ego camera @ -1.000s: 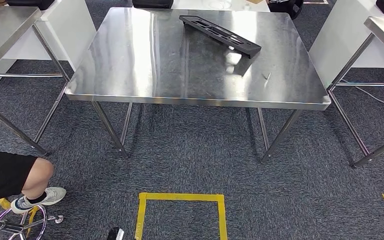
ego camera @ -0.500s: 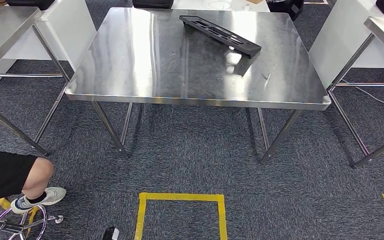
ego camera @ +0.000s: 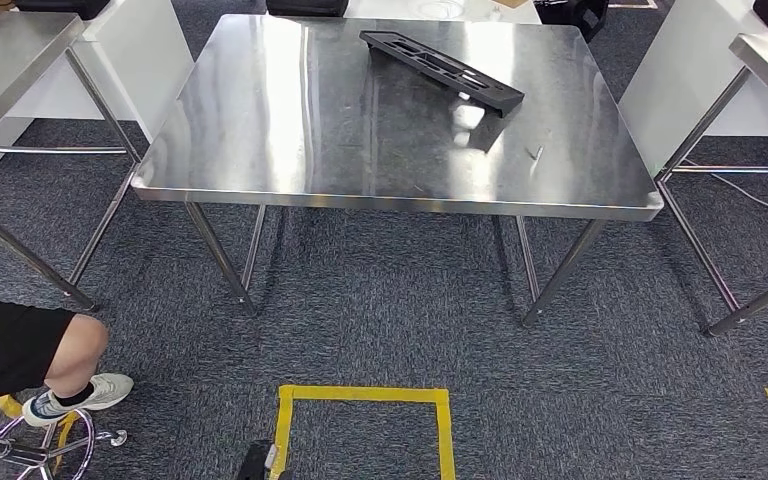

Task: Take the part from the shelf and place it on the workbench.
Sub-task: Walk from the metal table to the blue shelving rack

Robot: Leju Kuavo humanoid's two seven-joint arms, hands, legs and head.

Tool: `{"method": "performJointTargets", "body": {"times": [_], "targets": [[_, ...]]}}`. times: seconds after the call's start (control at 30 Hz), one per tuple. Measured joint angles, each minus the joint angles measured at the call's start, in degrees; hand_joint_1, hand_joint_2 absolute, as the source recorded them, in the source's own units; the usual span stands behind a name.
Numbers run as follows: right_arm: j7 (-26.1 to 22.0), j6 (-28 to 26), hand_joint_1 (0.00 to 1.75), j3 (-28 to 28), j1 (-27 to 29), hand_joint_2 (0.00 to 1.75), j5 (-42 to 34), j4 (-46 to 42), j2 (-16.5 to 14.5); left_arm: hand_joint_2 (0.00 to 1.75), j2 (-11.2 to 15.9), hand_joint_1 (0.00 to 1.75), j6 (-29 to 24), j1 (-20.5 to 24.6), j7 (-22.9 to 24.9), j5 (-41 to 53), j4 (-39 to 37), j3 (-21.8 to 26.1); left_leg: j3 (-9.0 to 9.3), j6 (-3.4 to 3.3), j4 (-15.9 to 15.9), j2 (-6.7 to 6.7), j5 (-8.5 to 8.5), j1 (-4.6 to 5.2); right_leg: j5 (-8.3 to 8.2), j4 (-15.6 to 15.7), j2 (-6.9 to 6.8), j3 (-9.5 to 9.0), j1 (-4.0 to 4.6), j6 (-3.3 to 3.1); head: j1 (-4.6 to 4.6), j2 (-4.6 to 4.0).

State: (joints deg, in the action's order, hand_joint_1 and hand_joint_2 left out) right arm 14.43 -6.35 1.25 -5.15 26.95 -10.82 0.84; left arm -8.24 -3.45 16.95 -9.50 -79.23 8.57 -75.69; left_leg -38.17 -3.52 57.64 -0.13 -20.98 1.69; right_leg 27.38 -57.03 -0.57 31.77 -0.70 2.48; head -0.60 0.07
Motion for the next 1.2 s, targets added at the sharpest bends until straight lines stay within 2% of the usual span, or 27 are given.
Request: {"method": "performJointTargets", "body": {"times": [0.13, 0.23, 0.33, 0.4, 0.47, 0.5, 0.6, 0.63, 0.67, 0.77, 0.83, 0.97, 1.2], "targets": [[1.3, -3.5, 0.0, -4.8, 2.1, 0.0, -4.4, 0.0, -0.9, 0.0, -2.8, 0.0, 1.3, 1.7, 4.7, 4.8, 0.2, -4.4, -0.01, 0.0, 0.0, 0.0, -0.02, 0.02, -0.01, 0.0, 0.01, 0.0, 0.0, 0.01, 0.01, 0.0], [0.9, -4.1, 0.0, -7.2, 2.9, 0.0, -5.3, 0.1, -1.5, 0.0, -3.9, 0.0, 2.1, 2.5, 5.6, 5.9, 0.5, -6.7, 0.0, 0.0, 0.0, 0.02, -0.02, 0.01, -0.01, 0.0, 0.02, -0.02, 0.04, 0.01, 0.01, 0.0], [-2.9, -4.1, 0.0, -8.6, 2.2, 0.0, -6.0, -0.2, -2.8, 0.0, -3.7, 0.0, 3.0, 2.5, 5.4, 6.4, 0.5, -7.8, -0.06, 0.05, 0.0, 0.16, 0.02, -0.03, -0.07, 0.0, 0.15, -0.29, 0.2, -0.02, -0.01, 0.0], [-5.2, -4.0, 0.0, -8.4, 0.9, 0.0, -4.1, -1.9, -5.0, 0.0, -2.9, 0.0, 2.8, 2.4, 4.4, 5.3, 0.5, -8.2, 0.0, 0.11, 0.0, 0.47, 0.06, -0.13, -0.17, 0.0, 0.38, -0.11, 0.24, -0.14, -0.01, 0.0], [-2.9, -3.7, 0.0, -5.1, 2.7, 0.0, 0.6, -10.1, -6.8, 0.0, -1.7, 0.0, 1.6, 2.1, 2.7, 3.1, 0.5, -7.7, 0.11, 0.15, 0.0, 0.51, 0.06, -0.19, -0.13, 0.0, 0.39, 0.02, 0.23, -0.18, 0.0, 0.0], [1.2, -3.5, 0.0, -1.9, 5.1, 0.0, 3.2, -17.9, -7.0, 0.0, -0.9, 0.0, 1.1, 1.8, 2.0, 2.1, 0.4, -7.3, 0.11, 0.16, 0.0, 0.37, 0.07, -0.17, -0.08, 0.0, 0.28, -0.07, 0.21, -0.14, 0.02, 0.0], [20.6, -1.9, 0.0, 13.2, 11.4, 0.0, 9.8, -47.3, -5.1, 0.0, 1.5, 0.0, 0.3, 0.3, 0.3, -0.7, 0.3, -5.6, -0.01, 0.3, -0.1, 0.39, 0.04, -0.19, -0.05, -0.1, 0.31, 0.11, 0.29, -0.16, -0.03, 0.0], [24.7, -1.3, 0.0, 18.4, 12.3, 0.0, 11.0, -55.3, -4.0, 0.0, 2.3, 0.0, 0.1, -0.2, -0.4, -1.5, 0.2, -5.0, -0.03, 0.37, -0.1, 0.59, -0.01, -0.22, -0.08, -0.1, 0.48, 0.21, 0.32, -0.24, -0.05, 0.0], [26.5, -1.0, 0.0, 23.1, 12.9, 0.0, 11.7, -61.8, -3.0, 0.0, 2.8, 0.0, -0.2, -0.7, -1.0, -2.2, 0.2, -4.3, -0.02, 0.43, -0.1, 0.74, -0.05, -0.24, -0.09, -0.1, 0.62, 0.26, 0.33, -0.3, -0.03, 0.0], [25.8, -1.2, 0.0, 33.6, 14.5, 0.0, 12.2, -74.3, -0.7, 0.0, 4.0, 0.0, -0.8, -1.8, -3.0, -3.8, 0.1, -2.5, 0.0, 0.43, 0.0, 0.64, -0.06, -0.24, 0.02, -0.1, 0.53, 0.23, 0.22, -0.37, 0.01, 0.0], [25.6, -1.1, 0.0, 36.8, 15.9, 0.0, 12.1, -78.4, 0.7, 0.0, 4.7, 0.0, -0.8, -2.6, -4.2, -4.6, 0.0, -1.5, -0.01, 0.42, 0.0, 0.4, -0.07, -0.23, 0.15, -0.1, 0.36, 0.18, 0.18, -0.39, 0.01, 0.0], [25.7, 1.9, 0.0, 37.5, 20.1, 0.0, 12.5, -81.5, 3.4, 0.0, 6.0, 0.0, -0.7, -3.7, -5.4, -6.0, -0.2, -0.2, -0.07, 0.4, 0.0, 0.27, -0.17, -0.14, 0.2, -0.1, 0.35, 0.17, 0.17, -0.38, -0.04, 0.0], [25.6, 3.5, 0.0, 36.8, 23.5, 0.0, 13.3, -81.7, 4.2, 0.0, 7.0, 0.0, -1.0, -4.2, -5.6, -6.9, -0.2, 1.0, -0.06, 0.36, 0.0, 0.29, -0.18, -0.08, 0.22, -0.1, 0.36, 0.18, 0.15, -0.4, -0.02, 0.0]]}}
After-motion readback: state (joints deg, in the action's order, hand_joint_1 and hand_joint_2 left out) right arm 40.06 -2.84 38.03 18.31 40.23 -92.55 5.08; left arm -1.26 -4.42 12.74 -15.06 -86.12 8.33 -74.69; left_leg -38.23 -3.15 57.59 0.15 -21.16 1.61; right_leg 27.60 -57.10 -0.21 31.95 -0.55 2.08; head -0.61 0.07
